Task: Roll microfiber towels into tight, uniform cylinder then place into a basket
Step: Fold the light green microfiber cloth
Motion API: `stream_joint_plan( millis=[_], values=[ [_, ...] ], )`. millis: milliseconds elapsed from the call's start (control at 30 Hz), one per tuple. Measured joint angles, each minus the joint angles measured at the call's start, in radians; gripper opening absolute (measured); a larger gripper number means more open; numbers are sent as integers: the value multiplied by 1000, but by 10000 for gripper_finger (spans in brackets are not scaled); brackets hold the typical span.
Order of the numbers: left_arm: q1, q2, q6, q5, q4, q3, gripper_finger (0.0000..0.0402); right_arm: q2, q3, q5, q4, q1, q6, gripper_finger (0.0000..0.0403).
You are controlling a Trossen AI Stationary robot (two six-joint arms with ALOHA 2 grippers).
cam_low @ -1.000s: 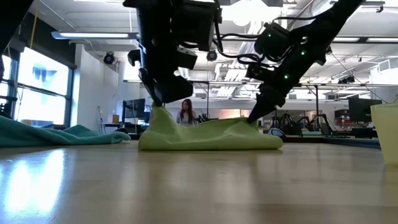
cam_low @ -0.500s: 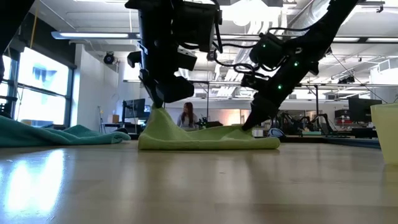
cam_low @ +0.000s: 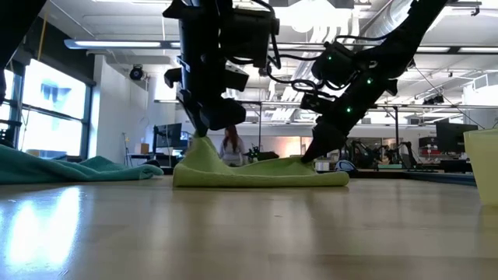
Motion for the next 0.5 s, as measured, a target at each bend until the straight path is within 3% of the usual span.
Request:
stream_joint_plan(
  millis=[500],
  values=[
    [7,23,31,-14,35,0,3,0,0,18,-3,0,56,0]
  ],
)
